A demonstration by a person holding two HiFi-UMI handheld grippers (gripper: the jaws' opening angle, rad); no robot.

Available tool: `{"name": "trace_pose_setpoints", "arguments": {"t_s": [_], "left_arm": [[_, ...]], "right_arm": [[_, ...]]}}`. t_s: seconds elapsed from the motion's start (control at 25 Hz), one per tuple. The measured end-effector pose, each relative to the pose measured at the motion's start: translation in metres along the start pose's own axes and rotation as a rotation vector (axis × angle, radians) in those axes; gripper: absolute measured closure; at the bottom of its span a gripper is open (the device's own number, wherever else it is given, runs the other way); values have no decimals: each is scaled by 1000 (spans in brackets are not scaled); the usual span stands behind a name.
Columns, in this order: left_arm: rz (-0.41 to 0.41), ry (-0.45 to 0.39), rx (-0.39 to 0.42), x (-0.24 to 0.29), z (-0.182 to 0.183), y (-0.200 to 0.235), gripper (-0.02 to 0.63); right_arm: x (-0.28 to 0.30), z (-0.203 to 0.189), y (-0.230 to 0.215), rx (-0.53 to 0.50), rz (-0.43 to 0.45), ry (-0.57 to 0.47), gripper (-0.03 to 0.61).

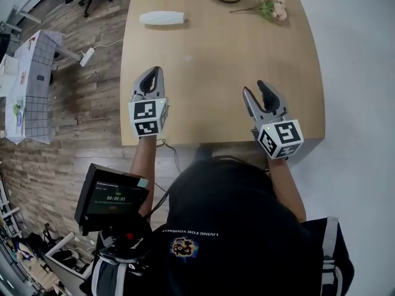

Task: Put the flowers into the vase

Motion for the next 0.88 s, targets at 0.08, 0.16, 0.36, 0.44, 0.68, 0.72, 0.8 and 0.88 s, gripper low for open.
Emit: {"name": "trace_pose_setpoints", "arguments": {"t_s": [0.08, 0.16, 0.36, 0.44, 0.68, 0.72, 0.8, 0.88], "left_arm": [[-5, -2, -9, 2, 2, -1, 609], [-14, -7, -11, 1, 6, -8, 609], [-25, -24, -11, 14, 10, -6, 609], [-13, -27, -17, 15, 11, -4, 609], [24, -7, -13, 25, 9, 7, 609], [35, -1, -13, 27, 9, 11, 609], [59, 13, -13, 29, 9, 19, 609], [79, 26, -9, 31, 7, 25, 609]], "right_arm": [[-5, 4, -1, -9, -8, 3, 416], [-16, 9, -2, -14, -18, 1, 416], [-19, 9, -2, -32, -23, 17, 416], [-18, 8, -1, -32, -17, 25, 416], [-2, 14, 0, -44, 40, 36, 416], [2, 15, 0, -45, 51, 38, 416], [7, 20, -1, -48, 66, 40, 416], [11, 24, -3, -51, 82, 42, 416]]}}
Point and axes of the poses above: the fingertips, and each gripper's own axes: x forward along the fingers, y to its left, z out of its top, the point moved 5 cm from there along -x, backward along the fingers, and after that the axes turned 7 degrees about -y, right-handed, at the moved point
